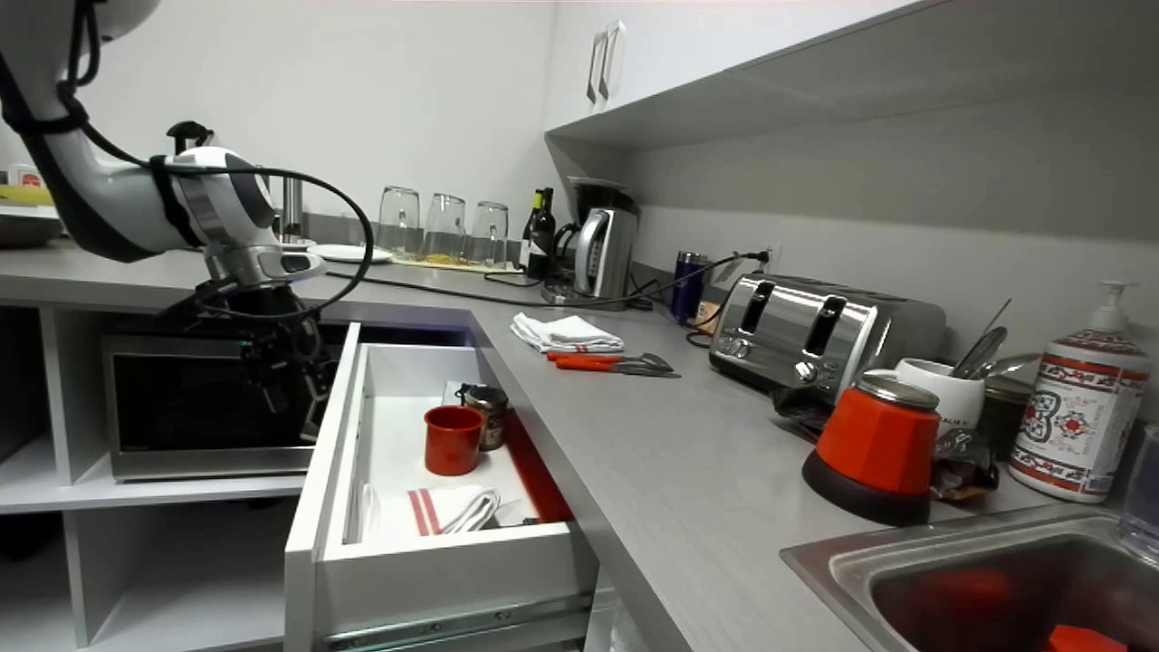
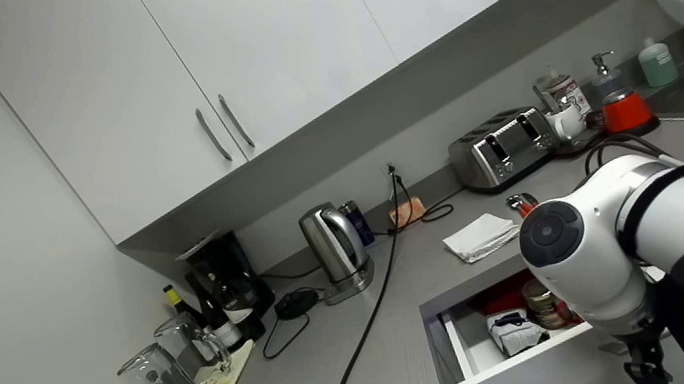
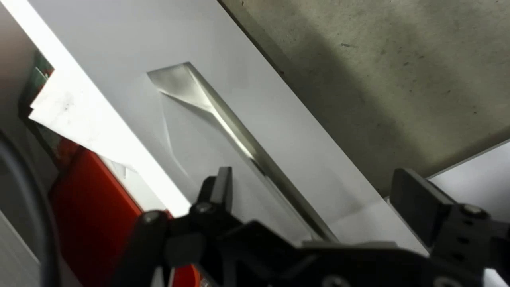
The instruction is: Open the topmost drawer, put the red mug inside it, and then close the drawer
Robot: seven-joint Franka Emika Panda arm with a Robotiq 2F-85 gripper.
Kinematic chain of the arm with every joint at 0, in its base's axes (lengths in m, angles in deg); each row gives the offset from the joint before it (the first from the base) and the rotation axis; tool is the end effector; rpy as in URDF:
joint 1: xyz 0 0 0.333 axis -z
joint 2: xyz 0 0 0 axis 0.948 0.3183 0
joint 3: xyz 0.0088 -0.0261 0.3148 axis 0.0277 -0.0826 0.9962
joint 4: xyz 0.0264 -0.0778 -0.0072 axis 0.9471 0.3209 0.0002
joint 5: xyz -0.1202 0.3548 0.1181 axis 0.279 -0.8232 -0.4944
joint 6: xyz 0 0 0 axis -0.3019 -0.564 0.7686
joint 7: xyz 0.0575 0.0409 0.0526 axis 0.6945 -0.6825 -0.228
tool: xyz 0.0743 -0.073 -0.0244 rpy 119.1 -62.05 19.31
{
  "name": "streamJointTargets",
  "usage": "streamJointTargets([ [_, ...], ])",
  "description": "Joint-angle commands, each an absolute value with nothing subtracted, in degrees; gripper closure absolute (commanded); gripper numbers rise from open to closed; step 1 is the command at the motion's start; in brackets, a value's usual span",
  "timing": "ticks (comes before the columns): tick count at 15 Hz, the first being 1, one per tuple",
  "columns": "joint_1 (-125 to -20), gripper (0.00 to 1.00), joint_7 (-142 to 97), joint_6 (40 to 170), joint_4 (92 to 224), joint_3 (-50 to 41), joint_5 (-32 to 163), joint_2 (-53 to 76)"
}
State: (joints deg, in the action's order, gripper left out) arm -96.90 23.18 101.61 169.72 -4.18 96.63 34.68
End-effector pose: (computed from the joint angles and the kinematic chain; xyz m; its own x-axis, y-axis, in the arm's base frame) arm 0.5845 0.2177 0.1413 0.9956 -0.0163 0.0919 -0.0577 -0.8813 0.4691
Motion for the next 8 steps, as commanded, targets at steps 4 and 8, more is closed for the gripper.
streamJointTargets([
  [4,-95.6,0.00,24.2,95.7,158.2,-5.2,92.7,42.2],
  [8,-94.8,0.00,25.7,93.9,152.8,-6.7,90.9,45.3],
])
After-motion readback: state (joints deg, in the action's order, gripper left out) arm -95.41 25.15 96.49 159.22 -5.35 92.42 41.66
